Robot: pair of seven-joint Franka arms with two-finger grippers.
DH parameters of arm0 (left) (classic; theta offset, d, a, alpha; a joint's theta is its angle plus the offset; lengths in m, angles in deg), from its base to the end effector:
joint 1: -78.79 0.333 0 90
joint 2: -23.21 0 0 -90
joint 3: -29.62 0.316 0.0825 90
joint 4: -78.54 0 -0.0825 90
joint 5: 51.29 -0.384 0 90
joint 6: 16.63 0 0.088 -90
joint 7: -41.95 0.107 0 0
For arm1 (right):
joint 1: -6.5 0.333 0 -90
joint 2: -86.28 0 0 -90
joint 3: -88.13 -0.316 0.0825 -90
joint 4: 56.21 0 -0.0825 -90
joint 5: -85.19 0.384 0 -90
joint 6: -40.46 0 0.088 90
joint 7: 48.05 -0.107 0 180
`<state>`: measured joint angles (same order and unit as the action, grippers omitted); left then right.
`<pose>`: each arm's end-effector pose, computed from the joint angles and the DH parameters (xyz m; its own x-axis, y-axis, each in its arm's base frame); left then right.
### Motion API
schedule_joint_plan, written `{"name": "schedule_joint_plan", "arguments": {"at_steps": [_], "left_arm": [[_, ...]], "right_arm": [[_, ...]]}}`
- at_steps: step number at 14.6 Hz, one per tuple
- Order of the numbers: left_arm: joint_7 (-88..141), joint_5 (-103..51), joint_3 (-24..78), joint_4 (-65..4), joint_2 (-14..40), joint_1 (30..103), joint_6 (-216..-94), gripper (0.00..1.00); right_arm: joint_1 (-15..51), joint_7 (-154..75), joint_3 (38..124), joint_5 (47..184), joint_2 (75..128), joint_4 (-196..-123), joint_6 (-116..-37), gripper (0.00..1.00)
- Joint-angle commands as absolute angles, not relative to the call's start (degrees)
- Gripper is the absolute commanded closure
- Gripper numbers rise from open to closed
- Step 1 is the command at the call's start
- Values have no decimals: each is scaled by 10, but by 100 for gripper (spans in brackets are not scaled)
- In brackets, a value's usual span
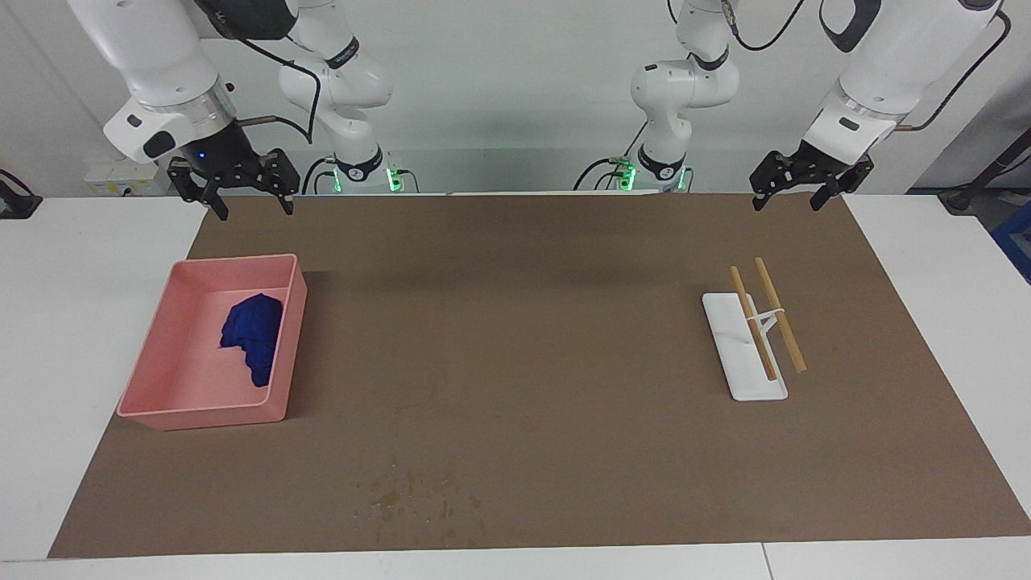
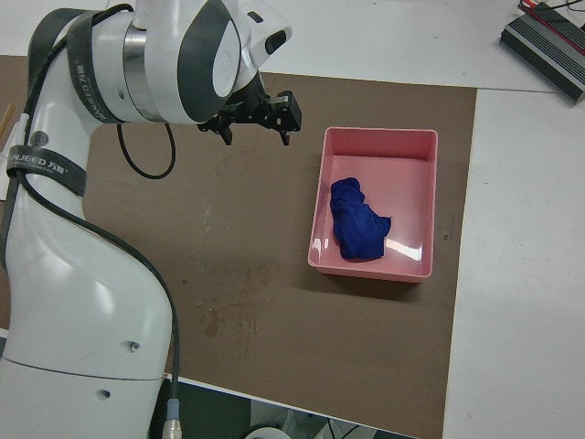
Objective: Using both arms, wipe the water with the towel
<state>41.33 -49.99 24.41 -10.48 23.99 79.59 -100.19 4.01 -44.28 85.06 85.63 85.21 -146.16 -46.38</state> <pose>0.5366 -0.0444 0.6305 0.9943 -0.0683 -0.0818 -0.0668 -0.9976 0.0206 0.5430 0.0066 0.6304 0.9965 0.0762 -0.0351 0.0759 -0.9971 -0.0090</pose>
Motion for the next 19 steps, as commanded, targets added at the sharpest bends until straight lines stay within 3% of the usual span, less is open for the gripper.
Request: {"name": "schedule_joint_plan", "arguments": {"at_steps": [1,5,19], "left_arm": [[420,-494,247,-113,248,797,-1000,0],[419,-494,246,-113,247,797,-1000,0],[419,-494,246,-113,248,797,-1000,0]], "right_arm": [[54,-447,858,853,854,-1452,-454,0],[85,-450,889,853,850,-1459,-468,0],[86,-451,890,852,852,-1464,-478,0]]}}
